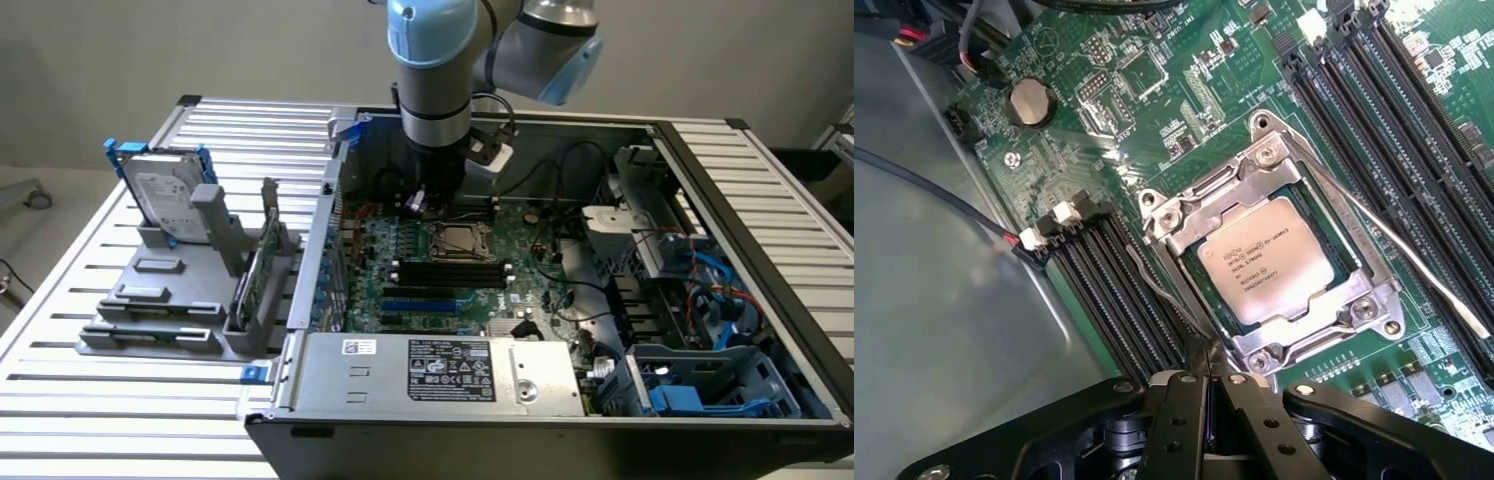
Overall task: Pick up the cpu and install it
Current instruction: 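Install the first cpu locking lever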
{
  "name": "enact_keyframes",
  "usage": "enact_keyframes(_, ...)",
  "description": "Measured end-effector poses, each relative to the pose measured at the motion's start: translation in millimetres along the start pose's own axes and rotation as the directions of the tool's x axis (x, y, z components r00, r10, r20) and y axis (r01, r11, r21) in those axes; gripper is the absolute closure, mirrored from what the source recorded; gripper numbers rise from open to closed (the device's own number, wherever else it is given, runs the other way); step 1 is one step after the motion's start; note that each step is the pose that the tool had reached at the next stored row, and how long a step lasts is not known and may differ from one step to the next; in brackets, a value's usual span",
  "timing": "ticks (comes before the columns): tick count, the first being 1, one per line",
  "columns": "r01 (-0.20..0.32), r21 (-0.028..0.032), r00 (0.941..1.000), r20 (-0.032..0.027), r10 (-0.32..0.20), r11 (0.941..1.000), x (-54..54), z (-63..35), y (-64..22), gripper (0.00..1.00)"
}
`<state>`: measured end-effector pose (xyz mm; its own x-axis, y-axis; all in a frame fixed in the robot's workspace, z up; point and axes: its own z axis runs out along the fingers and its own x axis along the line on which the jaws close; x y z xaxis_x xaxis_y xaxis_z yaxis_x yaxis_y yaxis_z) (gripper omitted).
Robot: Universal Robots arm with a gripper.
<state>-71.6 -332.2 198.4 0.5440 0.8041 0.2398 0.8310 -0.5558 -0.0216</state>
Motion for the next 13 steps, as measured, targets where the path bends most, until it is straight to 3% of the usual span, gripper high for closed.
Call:
enact_keyframes(6, -0.002, 0.0069, 1.0000, 0.0042, 0.002, 1.0000, 3.3, 0.8, 4.9, 0.89)
enact_keyframes(13, -0.006, 0.0204, 0.9999, 0.0135, 0.005, 0.9998, 5.1, 1.1, 6.2, 0.89)
